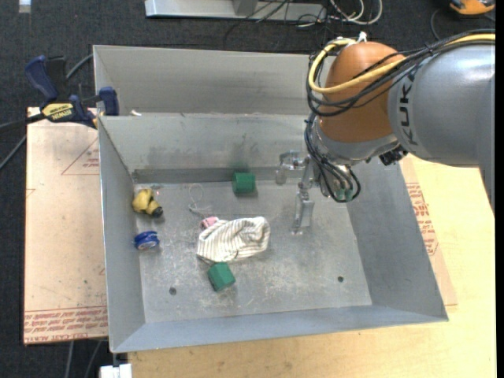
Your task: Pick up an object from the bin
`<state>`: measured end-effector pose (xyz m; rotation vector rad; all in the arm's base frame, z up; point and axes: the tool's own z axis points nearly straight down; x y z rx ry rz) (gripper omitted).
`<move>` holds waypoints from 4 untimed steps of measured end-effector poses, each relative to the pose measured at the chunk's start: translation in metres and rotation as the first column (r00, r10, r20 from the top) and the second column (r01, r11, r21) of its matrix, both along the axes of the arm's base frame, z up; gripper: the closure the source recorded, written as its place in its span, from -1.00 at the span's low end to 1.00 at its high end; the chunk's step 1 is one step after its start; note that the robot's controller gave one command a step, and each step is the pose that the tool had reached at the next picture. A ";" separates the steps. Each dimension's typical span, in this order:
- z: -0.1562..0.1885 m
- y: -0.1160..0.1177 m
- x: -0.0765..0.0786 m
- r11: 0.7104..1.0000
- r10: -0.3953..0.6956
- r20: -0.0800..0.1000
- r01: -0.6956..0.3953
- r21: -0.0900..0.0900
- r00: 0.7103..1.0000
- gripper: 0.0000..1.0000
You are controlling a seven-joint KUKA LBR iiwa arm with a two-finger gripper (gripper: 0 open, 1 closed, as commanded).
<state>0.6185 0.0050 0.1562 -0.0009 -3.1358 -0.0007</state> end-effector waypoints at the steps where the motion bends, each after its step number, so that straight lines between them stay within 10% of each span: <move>1: 0.005 0.000 0.002 1.000 0.000 0.008 0.000 0.000 1.000 -1.00; 2: -0.043 0.072 -0.023 1.000 0.006 0.006 -0.006 0.001 1.000 -1.00; 3: -0.084 0.042 -0.026 0.999 0.046 0.013 -0.046 0.003 0.999 1.00; 4: -0.084 0.043 -0.026 0.999 0.049 0.013 -0.049 0.002 0.999 1.00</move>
Offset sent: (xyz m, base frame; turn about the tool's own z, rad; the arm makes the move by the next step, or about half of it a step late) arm -0.0391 0.1174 -0.0725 -0.0136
